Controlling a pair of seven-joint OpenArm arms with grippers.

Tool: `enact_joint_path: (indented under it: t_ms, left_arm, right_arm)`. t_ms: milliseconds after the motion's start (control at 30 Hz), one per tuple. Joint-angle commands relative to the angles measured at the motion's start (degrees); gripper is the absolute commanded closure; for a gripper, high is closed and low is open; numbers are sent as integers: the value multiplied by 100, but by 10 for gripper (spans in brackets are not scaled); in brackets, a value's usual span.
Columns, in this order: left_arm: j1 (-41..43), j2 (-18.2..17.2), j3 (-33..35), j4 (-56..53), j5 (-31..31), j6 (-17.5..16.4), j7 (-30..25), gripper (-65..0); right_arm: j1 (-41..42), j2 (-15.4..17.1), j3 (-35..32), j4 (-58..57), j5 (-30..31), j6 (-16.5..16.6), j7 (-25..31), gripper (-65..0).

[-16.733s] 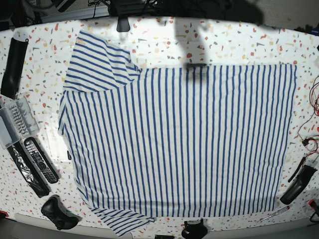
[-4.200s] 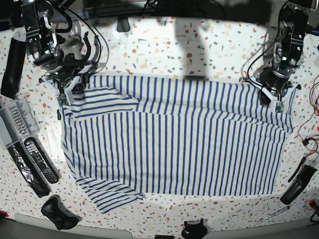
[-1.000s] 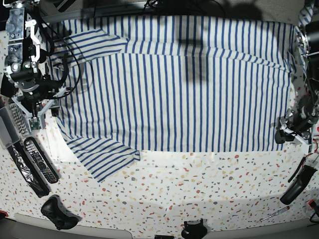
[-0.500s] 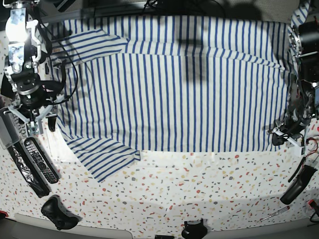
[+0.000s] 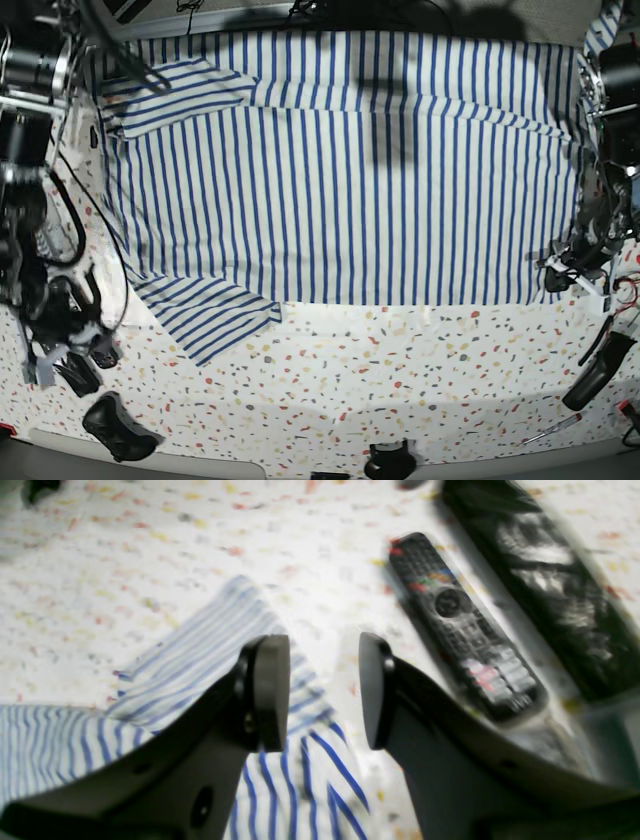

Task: Layout the t-shirt on the table in an organized manner, then fold the t-shirt properly
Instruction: 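Hold the side edges with both grippers and drag them toward the hem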

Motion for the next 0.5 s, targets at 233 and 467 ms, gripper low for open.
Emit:
enact_joint_path:
  t_ms: [233,467]
  left_arm:
    - [-90,-63,-4,46,61,-28,142,0]
    - [-90,-61,-4,46,61,-13,144,0]
  right_arm:
    - [1856,96,-765,-2389,9,363,-269,-225]
    - [2271,-240,-1790,-3407,-616,380,-299,-225]
